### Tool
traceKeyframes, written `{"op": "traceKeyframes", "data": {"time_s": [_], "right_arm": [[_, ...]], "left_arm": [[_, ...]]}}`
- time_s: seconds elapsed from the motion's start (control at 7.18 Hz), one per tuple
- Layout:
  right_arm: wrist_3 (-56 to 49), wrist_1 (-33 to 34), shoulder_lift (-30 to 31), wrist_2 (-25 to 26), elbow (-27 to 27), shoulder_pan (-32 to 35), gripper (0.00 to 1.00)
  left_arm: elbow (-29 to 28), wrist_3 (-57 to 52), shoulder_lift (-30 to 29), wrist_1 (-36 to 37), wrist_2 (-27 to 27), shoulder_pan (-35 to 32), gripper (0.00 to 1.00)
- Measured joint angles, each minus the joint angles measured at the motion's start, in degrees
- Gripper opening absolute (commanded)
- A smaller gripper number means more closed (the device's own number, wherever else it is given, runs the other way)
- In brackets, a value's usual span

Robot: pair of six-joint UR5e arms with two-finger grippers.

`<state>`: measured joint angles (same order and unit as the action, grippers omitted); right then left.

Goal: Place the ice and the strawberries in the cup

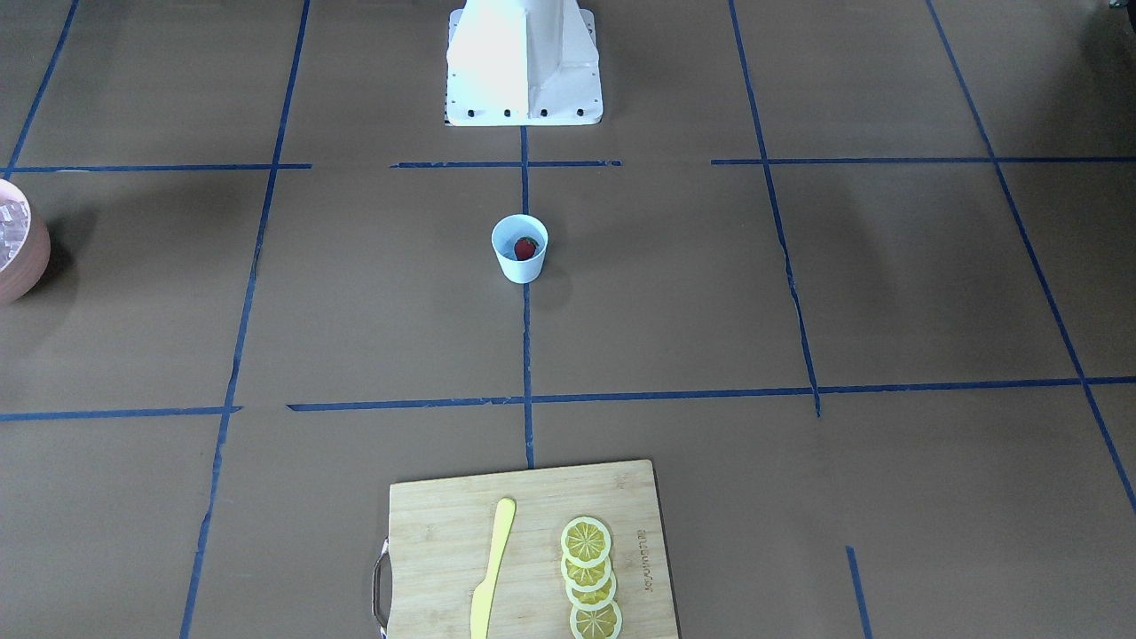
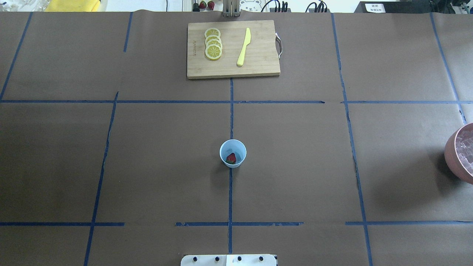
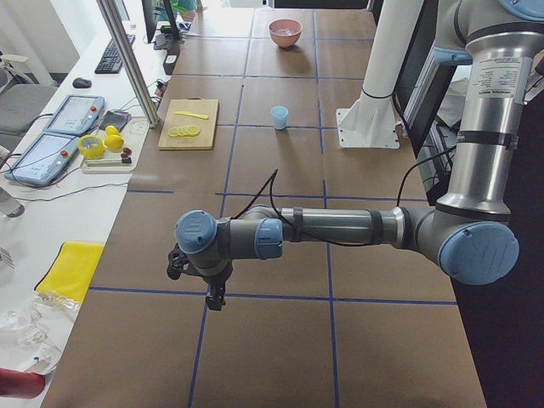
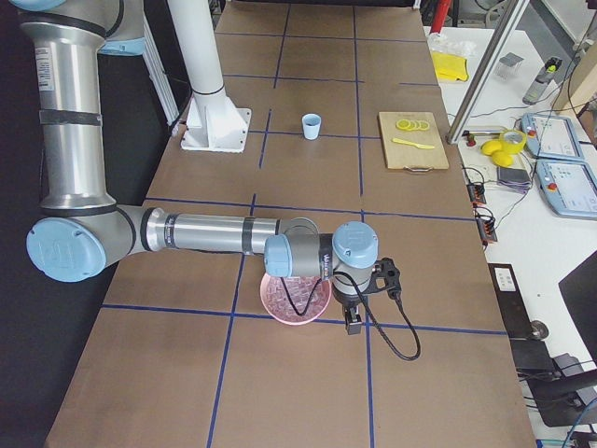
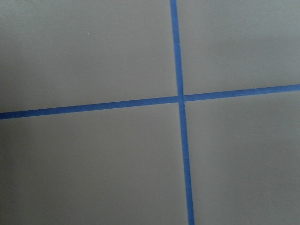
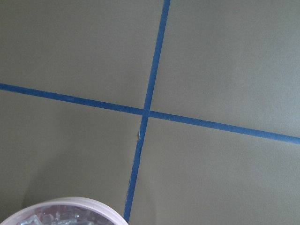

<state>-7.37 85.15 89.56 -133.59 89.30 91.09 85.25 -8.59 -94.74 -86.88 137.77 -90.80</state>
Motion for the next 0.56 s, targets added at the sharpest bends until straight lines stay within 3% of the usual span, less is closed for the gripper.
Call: {"op": "traceKeyframes", "data": {"time_s": [0.56], "right_arm": [[0.13, 0.45, 0.07, -1.51, 0.15, 0.04, 1.0]], "left_arm": [[0.65, 0.07, 0.0, -0.29, 0.43, -0.08, 1.0]]}}
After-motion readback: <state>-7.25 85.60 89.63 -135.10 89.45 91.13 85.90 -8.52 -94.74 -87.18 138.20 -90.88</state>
